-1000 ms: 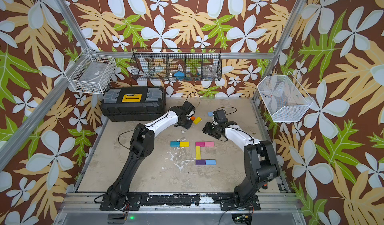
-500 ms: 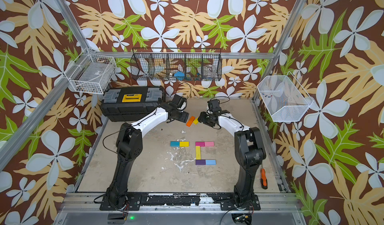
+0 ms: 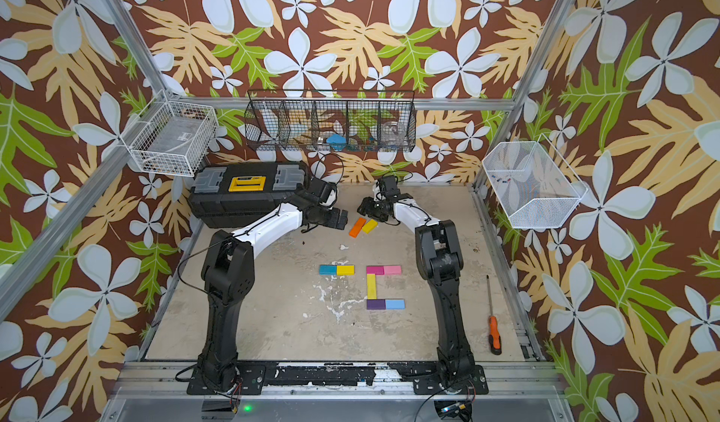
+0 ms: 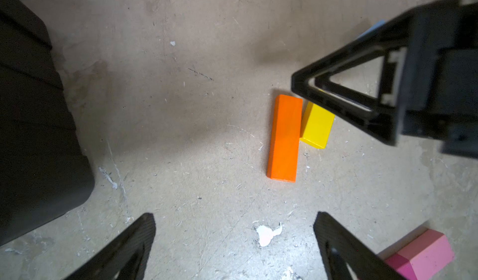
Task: Assemble the letter c with building blocks
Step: Move the building block to the center of the board.
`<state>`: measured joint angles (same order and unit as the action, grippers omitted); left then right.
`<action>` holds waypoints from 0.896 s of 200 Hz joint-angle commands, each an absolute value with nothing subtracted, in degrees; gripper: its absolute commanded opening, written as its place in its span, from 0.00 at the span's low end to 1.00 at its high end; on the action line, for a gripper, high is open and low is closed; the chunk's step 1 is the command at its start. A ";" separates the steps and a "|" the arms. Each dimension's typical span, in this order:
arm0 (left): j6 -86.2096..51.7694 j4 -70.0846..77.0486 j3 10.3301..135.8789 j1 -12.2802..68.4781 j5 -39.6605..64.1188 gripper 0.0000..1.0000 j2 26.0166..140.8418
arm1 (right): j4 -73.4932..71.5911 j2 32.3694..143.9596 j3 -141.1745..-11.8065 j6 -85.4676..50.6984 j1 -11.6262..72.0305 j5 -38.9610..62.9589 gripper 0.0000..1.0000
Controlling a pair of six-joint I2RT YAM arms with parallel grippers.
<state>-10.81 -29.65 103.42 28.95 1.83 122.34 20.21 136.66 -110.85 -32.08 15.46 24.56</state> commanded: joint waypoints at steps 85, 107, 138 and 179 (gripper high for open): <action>-9.48 -30.95 105.82 27.86 3.44 1.00 123.13 | 28.49 143.20 -120.32 -28.57 15.95 33.66 0.55; -8.88 -31.45 105.50 27.77 2.85 1.00 122.81 | 30.10 143.26 -120.59 -28.03 16.25 35.63 0.54; -8.53 -31.54 104.79 27.77 3.14 1.00 122.35 | 32.52 142.80 -120.28 -26.80 17.02 36.01 0.54; -7.65 -31.64 103.42 27.77 4.27 1.00 122.08 | 34.85 141.29 -118.17 -25.01 18.62 36.65 0.54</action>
